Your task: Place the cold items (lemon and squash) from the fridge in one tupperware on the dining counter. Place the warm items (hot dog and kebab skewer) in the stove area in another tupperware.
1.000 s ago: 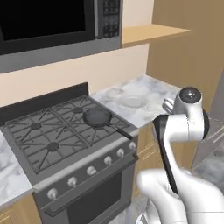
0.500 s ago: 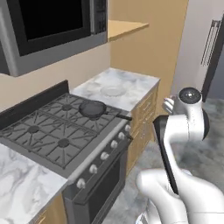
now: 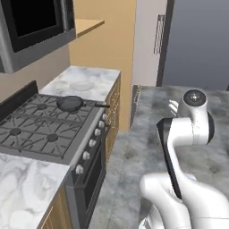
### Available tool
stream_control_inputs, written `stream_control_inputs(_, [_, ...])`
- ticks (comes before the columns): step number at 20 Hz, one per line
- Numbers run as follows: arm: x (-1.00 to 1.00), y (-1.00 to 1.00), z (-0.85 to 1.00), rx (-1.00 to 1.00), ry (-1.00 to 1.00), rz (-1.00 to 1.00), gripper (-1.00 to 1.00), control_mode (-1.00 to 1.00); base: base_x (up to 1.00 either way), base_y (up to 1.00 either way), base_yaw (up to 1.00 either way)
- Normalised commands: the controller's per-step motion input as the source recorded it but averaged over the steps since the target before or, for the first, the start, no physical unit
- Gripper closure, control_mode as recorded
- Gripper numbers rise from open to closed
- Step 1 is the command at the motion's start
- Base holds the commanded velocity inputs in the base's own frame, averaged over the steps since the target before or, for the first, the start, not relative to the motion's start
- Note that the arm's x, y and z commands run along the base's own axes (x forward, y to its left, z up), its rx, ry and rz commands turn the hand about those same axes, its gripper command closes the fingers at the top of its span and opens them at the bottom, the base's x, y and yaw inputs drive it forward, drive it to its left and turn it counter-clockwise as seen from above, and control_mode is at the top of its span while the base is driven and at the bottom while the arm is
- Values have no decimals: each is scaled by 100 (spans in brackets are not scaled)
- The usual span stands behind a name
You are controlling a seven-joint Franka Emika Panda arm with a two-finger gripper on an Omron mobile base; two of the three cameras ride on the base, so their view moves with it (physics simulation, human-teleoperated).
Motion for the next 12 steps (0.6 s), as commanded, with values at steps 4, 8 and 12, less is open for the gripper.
stream_control_inputs(4, [0,0,0,0,0,0,100,100,-79,-31,-33])
stream_control_inputs(8, [0,0,0,0,0,0,100,100,-83,-46,-28])
stream_control_inputs(12, [0,0,0,0,0,0,100,100,-91,-62,-23])
